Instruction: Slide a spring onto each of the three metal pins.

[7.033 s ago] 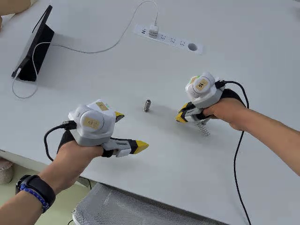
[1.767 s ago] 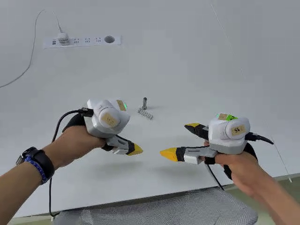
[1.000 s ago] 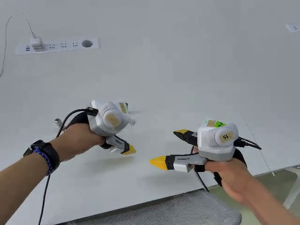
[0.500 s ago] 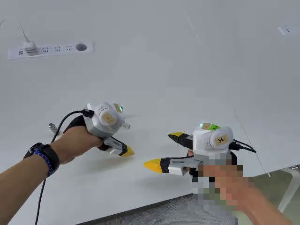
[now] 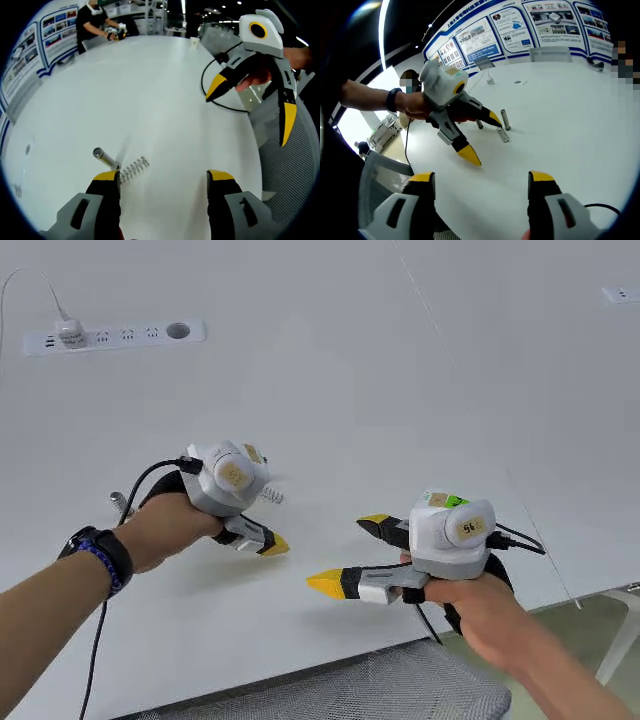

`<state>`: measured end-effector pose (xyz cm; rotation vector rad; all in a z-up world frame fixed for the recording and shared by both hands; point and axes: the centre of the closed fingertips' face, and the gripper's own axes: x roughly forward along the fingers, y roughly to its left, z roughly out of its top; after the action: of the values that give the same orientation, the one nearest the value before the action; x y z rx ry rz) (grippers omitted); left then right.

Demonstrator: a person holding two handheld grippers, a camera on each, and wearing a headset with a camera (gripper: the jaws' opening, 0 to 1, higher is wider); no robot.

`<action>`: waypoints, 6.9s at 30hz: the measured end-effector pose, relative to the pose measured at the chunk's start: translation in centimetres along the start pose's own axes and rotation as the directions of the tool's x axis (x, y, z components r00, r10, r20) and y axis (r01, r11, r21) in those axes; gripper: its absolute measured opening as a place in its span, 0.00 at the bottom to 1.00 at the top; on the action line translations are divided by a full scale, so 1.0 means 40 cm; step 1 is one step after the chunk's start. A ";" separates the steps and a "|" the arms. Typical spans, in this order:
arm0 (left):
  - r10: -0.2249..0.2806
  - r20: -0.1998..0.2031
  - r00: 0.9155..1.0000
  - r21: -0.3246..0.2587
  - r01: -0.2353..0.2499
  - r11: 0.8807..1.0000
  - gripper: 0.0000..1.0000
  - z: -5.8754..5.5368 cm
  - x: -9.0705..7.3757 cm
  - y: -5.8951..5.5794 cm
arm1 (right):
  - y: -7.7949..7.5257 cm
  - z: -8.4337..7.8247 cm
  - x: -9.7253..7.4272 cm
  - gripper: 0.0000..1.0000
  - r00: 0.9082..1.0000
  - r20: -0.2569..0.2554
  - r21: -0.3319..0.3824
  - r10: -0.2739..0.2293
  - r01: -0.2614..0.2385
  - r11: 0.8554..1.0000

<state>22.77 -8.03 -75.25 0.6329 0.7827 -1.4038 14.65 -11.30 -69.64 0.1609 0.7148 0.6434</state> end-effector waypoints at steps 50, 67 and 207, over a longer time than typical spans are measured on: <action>0.124 -0.029 0.992 -0.170 -0.127 0.977 0.10 -0.129 -0.067 -0.096 | 0.042 -0.003 0.019 0.78 0.998 -0.021 0.009 0.061 -0.060 0.998; 0.187 0.037 0.982 -0.253 -0.172 0.952 0.10 -0.140 -0.183 -0.107 | 0.073 0.030 0.051 0.72 0.992 0.004 0.053 0.124 -0.124 0.991; 0.052 0.389 0.920 0.002 -0.058 0.998 0.09 0.153 -0.300 -0.212 | 0.217 0.181 -0.021 0.13 0.804 -0.529 -0.476 0.272 -0.546 0.689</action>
<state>14.97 -6.19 -61.49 0.3636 0.4352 -1.4245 14.62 -4.35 -60.71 -0.4550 0.8532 1.3641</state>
